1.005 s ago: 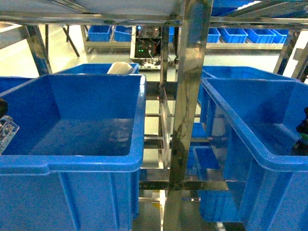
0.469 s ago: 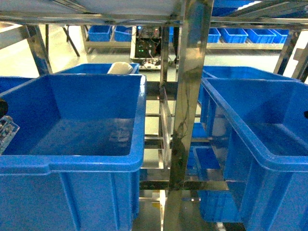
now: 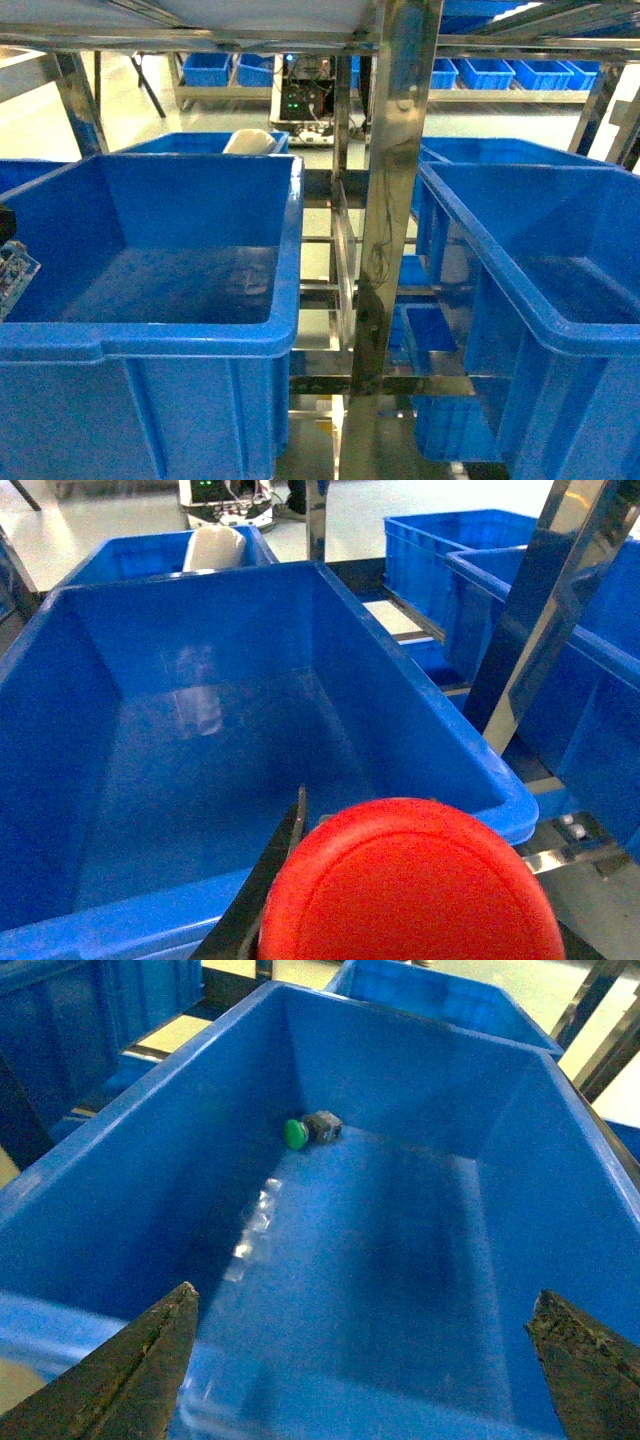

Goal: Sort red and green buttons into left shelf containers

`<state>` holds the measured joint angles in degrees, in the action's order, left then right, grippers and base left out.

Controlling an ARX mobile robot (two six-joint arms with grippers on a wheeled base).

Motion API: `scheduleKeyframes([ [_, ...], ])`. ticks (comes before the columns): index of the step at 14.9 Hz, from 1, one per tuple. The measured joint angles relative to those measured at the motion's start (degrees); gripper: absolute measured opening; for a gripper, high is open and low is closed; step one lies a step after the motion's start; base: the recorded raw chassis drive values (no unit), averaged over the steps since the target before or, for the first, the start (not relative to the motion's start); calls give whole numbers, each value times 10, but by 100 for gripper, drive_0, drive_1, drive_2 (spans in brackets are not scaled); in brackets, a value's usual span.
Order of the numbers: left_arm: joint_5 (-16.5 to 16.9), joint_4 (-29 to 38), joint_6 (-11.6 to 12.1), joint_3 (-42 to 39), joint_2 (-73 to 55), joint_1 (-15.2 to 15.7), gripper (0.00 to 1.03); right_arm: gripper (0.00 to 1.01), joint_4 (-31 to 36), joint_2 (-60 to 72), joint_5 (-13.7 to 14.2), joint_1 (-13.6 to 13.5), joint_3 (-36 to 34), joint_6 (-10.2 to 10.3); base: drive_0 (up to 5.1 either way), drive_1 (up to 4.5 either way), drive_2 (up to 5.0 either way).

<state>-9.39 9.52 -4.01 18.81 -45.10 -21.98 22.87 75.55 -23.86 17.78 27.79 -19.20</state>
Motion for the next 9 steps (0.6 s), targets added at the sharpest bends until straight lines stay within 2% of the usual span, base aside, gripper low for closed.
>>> scheduleKeyframes([
  [1, 0, 0, 0, 0, 0, 0, 26, 98, 5, -39, -2, 3, -42, 0, 0, 0, 0],
  [4, 0, 0, 0, 0, 1, 0, 26, 98, 3, -44, -2, 3, -54, 0, 0, 0, 0],
  [5, 8, 12, -1, 1, -12, 9, 26, 98, 4, -44, -2, 3, -54, 0, 0, 0, 0],
  [8, 37, 72, 0, 43, -101, 64, 26, 98, 4, -44, -2, 3, -54, 0, 0, 0, 0],
  [9, 56, 90, 2, 61, -133, 80, 26, 98, 4, -44, -2, 3, -54, 0, 0, 0, 0],
])
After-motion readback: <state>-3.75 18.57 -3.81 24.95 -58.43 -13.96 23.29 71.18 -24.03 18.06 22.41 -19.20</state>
